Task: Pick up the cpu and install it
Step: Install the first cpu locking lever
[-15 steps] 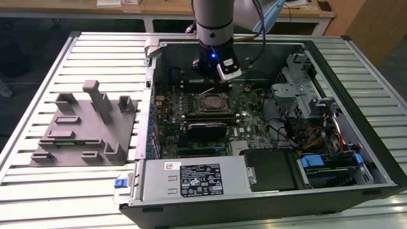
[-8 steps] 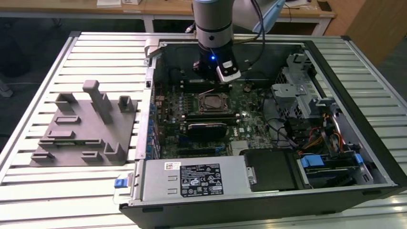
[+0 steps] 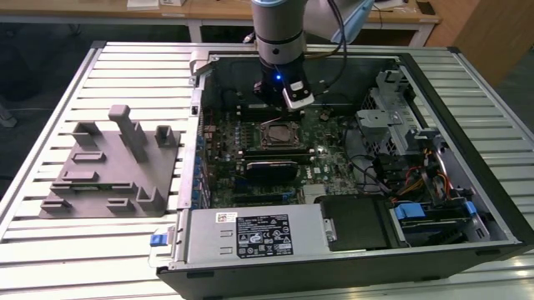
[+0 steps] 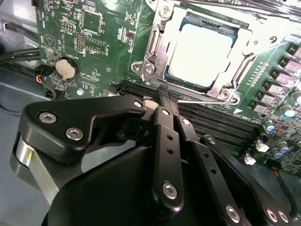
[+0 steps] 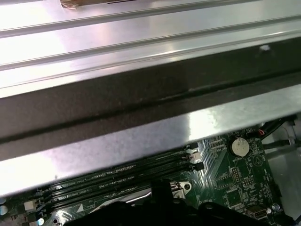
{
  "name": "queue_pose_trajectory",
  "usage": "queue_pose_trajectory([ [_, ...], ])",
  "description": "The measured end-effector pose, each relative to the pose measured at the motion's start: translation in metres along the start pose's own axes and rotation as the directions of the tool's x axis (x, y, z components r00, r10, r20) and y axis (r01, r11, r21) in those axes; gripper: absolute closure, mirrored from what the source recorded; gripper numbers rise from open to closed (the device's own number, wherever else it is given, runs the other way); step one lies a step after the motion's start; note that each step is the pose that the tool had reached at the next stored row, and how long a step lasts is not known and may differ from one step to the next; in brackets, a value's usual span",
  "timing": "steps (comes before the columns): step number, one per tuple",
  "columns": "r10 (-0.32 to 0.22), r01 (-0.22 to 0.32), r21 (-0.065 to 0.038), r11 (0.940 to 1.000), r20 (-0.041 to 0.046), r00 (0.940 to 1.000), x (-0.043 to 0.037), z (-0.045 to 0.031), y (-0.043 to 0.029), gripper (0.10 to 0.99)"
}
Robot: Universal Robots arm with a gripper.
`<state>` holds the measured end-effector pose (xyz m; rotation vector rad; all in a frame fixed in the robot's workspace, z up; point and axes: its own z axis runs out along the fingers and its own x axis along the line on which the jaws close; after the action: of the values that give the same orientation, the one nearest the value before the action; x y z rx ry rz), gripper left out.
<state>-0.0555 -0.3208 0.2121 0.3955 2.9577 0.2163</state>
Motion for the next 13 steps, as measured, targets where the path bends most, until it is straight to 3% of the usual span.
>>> queue_pose_trajectory([
  [5, 0.023, -0.023, 0.003, 0.9997, 0.0063, 0.9997, 0.0036, 0.0007, 0.0009, 0.98],
  [13, 0.035, -0.035, 0.007, 0.9994, 0.0147, 0.9993, 0.0077, 0.0032, 0.0082, 0.98],
])
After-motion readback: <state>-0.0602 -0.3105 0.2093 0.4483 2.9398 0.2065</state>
